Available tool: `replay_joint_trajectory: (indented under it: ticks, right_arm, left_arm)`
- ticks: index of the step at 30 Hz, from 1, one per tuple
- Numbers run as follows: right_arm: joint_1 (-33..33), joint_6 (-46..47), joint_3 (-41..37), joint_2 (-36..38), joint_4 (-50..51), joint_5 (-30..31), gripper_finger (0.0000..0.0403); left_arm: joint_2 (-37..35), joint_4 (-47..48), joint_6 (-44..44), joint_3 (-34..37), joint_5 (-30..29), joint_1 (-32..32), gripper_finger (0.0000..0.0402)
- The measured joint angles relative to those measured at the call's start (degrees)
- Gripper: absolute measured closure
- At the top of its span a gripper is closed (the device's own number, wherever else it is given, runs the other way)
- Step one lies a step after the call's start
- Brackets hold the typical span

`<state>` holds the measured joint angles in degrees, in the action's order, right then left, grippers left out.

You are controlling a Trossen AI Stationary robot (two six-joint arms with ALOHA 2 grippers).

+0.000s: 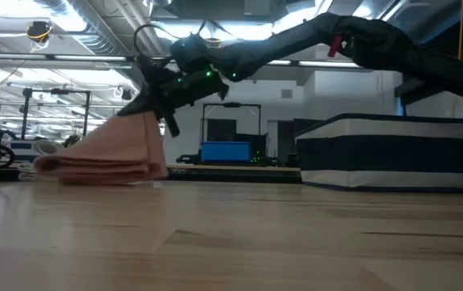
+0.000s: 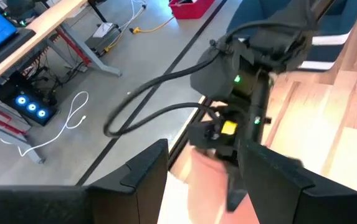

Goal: Fold towel
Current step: Put the brown towel on the top center of the table

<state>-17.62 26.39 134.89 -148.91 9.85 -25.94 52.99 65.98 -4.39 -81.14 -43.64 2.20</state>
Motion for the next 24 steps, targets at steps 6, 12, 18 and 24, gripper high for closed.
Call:
replay_joint_trajectory:
  ticks: [6,12,18,24]
  right_arm:
    - [0.11,-6.98,0.15,5.4,17.36,2.54,0.0392]
    - [0.71,-10.16,-2.27,5.32,30.52,3.94,0.0393]
    - [-0.02,-11.73,-5.4,5.83,34.4,10.5,0.0391]
    - [-0.86,-10.4,-7.68,5.96,35.11,15.39,0.0385]
  left_arm:
    - [0.0,1.34,-1.69,0.08,-0.02,0.02,0.0215]
    - [0.1,1.04,-1.95,0.08,-0.02,-0.01,0.0215]
    - [0.11,0.83,-2.7,0.08,-0.02,0.01,0.0215]
    - [0.4,0.71,-2.7,0.08,-0.02,0.0,0.0215]
